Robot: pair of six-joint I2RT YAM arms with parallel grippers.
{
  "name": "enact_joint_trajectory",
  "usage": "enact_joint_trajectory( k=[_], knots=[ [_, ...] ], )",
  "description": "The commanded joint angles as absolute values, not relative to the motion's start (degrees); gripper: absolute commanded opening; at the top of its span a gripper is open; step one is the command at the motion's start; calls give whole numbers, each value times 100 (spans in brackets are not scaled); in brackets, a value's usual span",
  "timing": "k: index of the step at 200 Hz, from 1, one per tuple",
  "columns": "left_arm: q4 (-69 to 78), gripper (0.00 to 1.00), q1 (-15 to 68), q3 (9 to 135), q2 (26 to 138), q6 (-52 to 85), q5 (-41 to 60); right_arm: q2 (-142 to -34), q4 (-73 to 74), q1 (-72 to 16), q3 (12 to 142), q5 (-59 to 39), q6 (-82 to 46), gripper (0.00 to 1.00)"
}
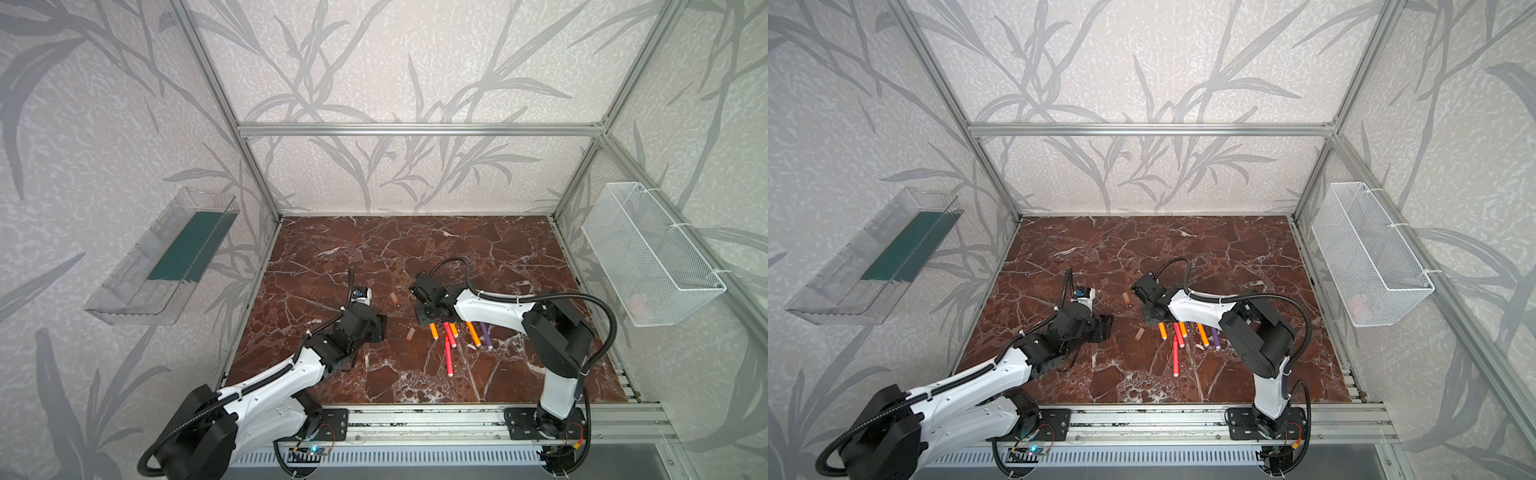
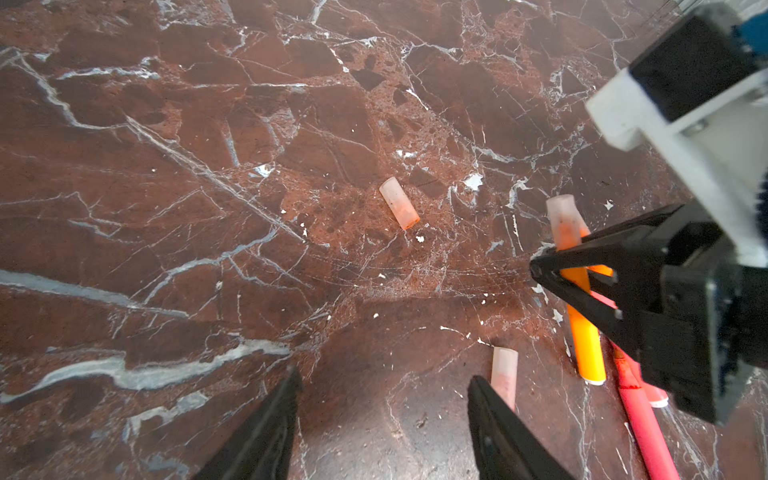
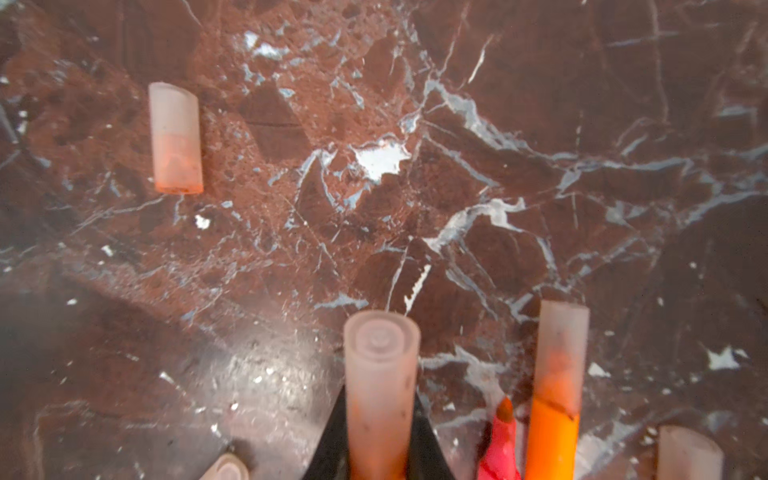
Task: Insert the pens into the pen caps
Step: 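Lower the capped orange marker beside the other markers and open the right gripper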
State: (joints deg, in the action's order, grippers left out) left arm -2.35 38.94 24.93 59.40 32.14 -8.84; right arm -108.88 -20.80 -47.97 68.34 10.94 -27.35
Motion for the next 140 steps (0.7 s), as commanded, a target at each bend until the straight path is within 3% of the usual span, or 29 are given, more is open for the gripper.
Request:
enact_joint_trajectory(
  k=[1, 18, 61, 102, 140],
  knots=[
    [-264, 66, 3873, 2644, 5974, 3316, -897, -11089, -2368, -4711, 7050, 1050, -2650, 2],
    [-288, 66, 3868, 2670, 5992, 3296, -863, -11129, -2440, -4687, 7140, 1119, -2646, 5],
    [-325, 67, 3868, 2698, 5994, 3261, -858, -10750, -2625, -4685, 7101, 1306, -2628, 28],
    [-342, 67, 3870, 2710, 5931, 3266, -809, -10106, -2654, -4684, 6789, 1358, -2634, 35],
    [-378, 67, 3867, 2689, 5757, 3294, -747, -9601, -2689, -4689, 6460, 1529, -2698, 35]
  ],
)
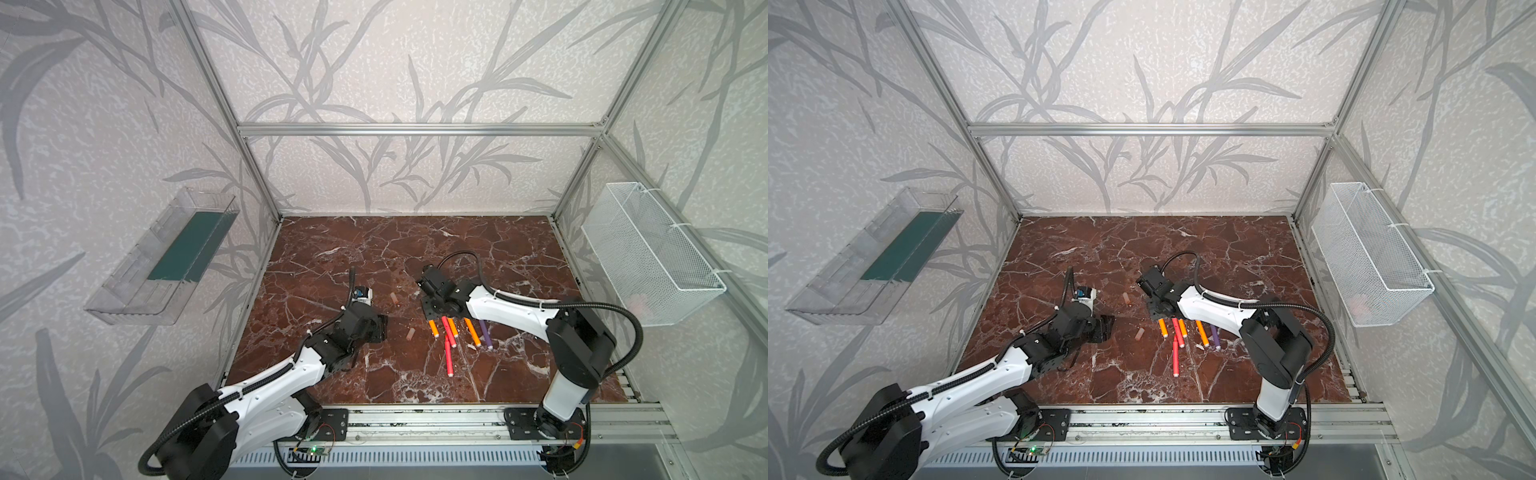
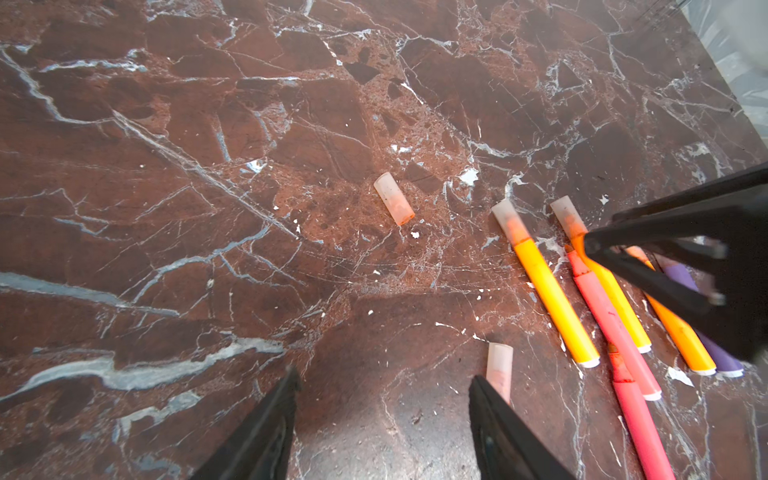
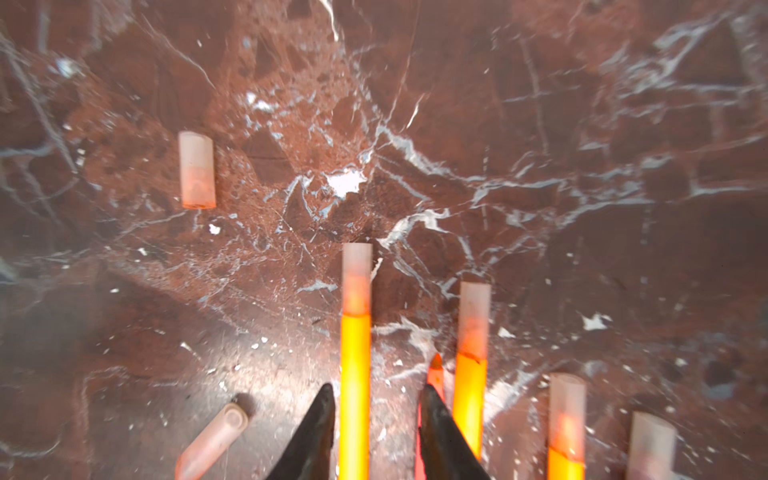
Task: Insert the pens into the pen caps
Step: 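Lower the capped orange marker beside the other markers and open the right gripper, then grasp the uncapped pink marker on the table with the right gripper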
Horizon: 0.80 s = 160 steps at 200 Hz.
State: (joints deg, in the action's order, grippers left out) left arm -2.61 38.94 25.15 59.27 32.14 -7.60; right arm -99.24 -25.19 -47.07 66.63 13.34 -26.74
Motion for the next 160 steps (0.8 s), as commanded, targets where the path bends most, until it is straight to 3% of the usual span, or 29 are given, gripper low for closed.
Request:
enact_joint_trajectory(
  k=[1, 160],
  knots=[
    [-382, 67, 3867, 2685, 5752, 3290, -747, -9592, -2700, -4686, 6445, 1529, -2698, 35],
    [-626, 71, 3876, 2530, 4984, 3318, -844, -10331, -2671, -4685, 5996, 1637, -2988, 30]
  ],
)
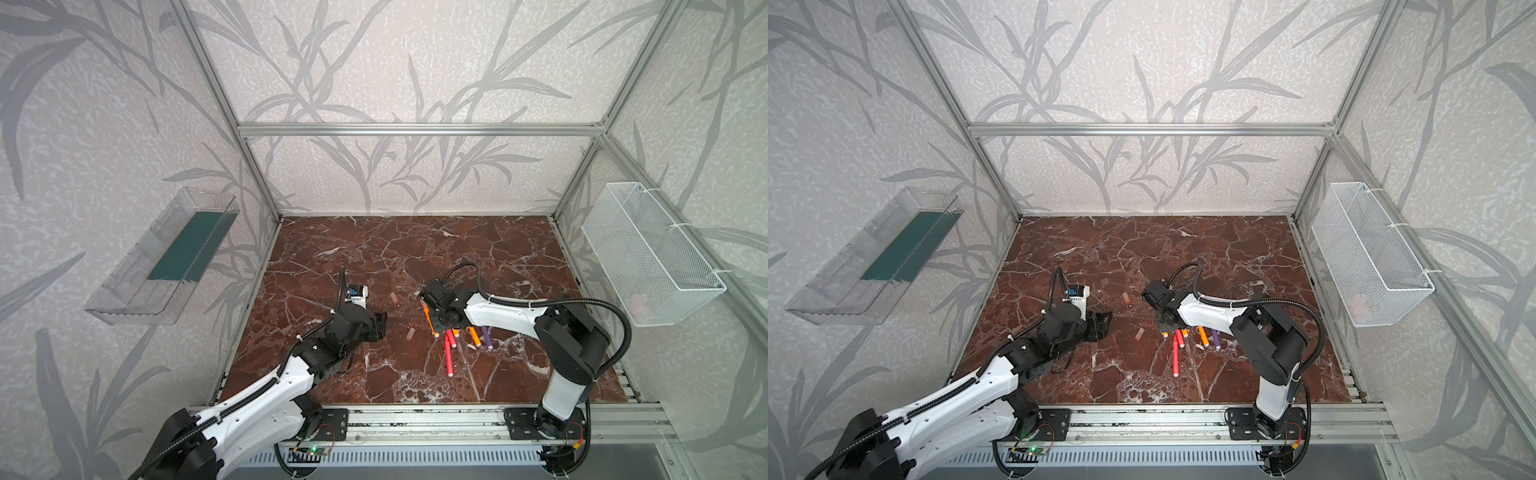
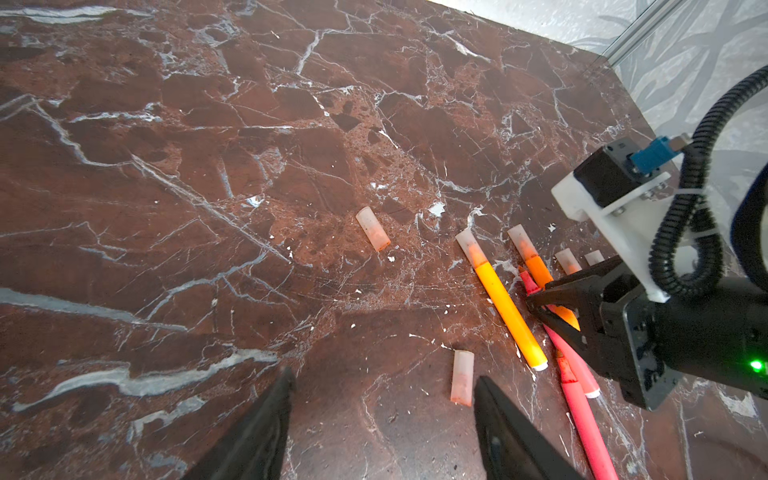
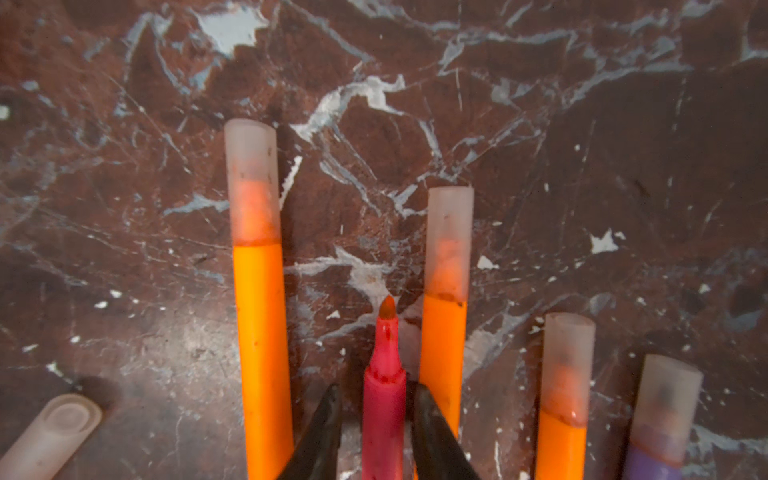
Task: Insert the pens into the pen caps
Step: 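Grasp the uncapped pink marker on the table with the right gripper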
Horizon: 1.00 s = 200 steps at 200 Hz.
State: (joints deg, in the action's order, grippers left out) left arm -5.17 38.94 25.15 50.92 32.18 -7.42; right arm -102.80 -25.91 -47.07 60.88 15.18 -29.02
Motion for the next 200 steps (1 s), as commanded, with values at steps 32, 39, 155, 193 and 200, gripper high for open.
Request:
enact_joint_trajectory(
  k=[32, 39, 155, 193, 200],
  knots=[
    [-629, 71, 3872, 2520, 4946, 3325, -840, -10408, -2605, -4698, 5907, 1560, -3038, 30],
    [-632, 71, 3880, 2514, 4948, 3330, -839, -10419, -2594, -4711, 5885, 1547, -3041, 30],
    [-354, 72, 3878, 2431, 4831, 3327, -284, -9813, -2579, -4729, 5833, 1952, -3100, 12],
    [144, 72, 3885, 2255, 4705, 3291, 235, -9016, -2682, -4729, 5932, 2153, -3076, 7],
    [281, 71, 3901, 2207, 4673, 3287, 376, -8836, -2604, -4742, 5889, 2153, -3118, 5]
  ],
)
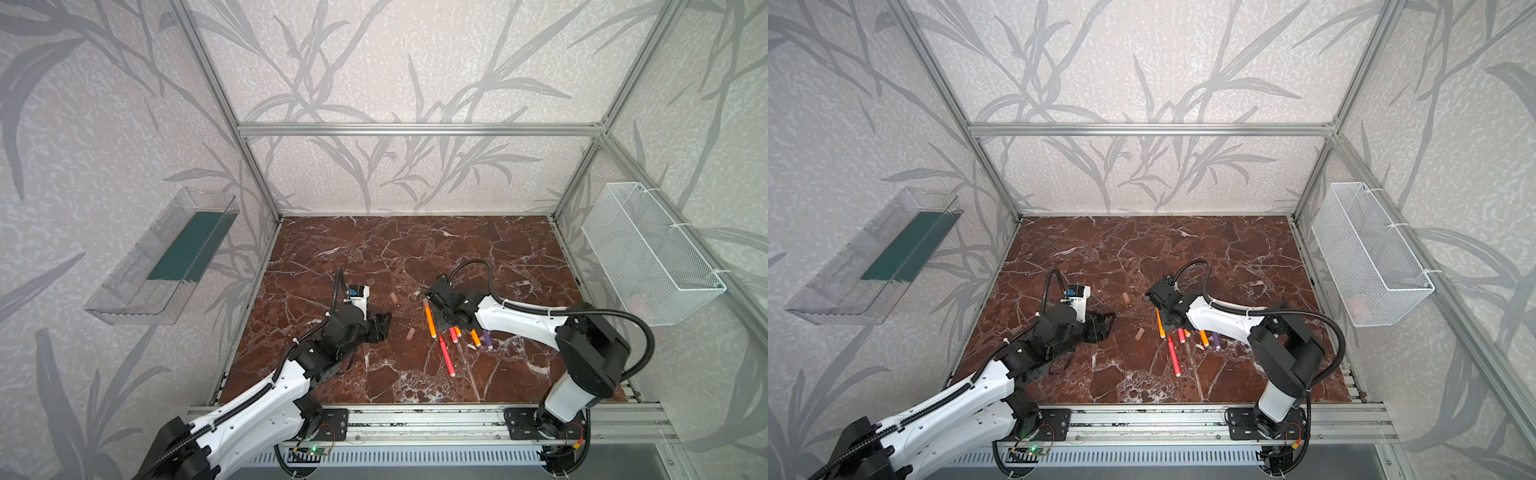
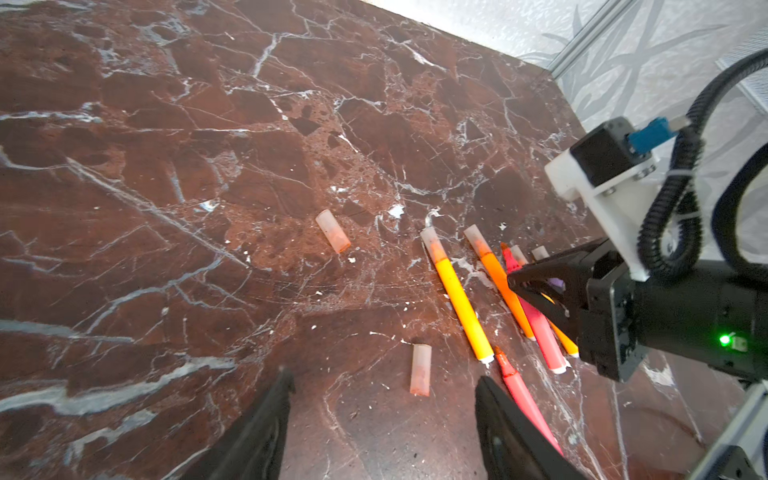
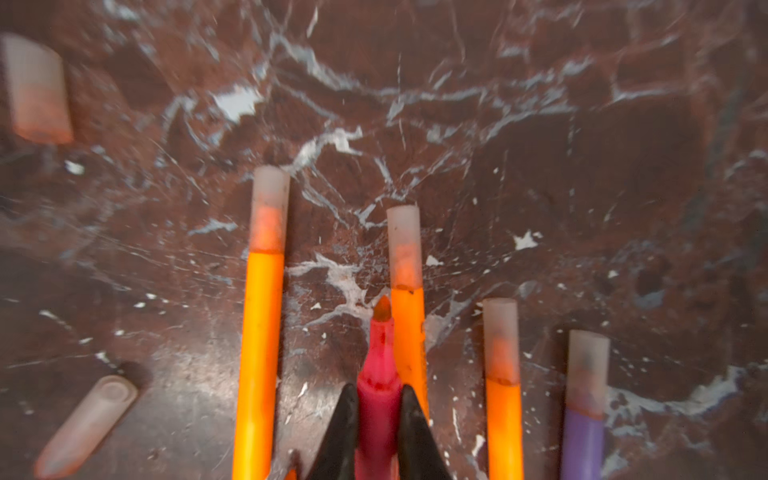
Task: Insert the pens into the pen caps
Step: 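Grasp the uncapped pink marker on the table with the right gripper, then lift the pink marker upright with the right gripper while the left gripper grasps it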
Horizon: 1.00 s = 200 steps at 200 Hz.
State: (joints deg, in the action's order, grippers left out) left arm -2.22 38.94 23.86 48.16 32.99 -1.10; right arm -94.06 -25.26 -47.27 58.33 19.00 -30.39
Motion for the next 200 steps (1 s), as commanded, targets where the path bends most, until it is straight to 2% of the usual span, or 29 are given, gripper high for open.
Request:
enact_joint_trajectory(
  k=[1, 80, 144, 200],
  knots=[
    [299, 71, 3902, 2202, 4665, 3283, 390, -8812, -2585, -4744, 5875, 2153, -3124, 5],
    [2279, 71, 4337, 1688, 4703, 3123, 1636, -7218, 620, -5104, 4289, 1189, -4016, 1],
    [3069, 70, 4916, 1677, 5368, 2888, 1382, -6852, 1826, -5792, 3750, 1504, -4449, 0],
    [3381, 58, 5054, 1810, 5826, 2868, 1226, -6807, 2441, -6282, 3497, 1725, -4584, 0]
  ],
)
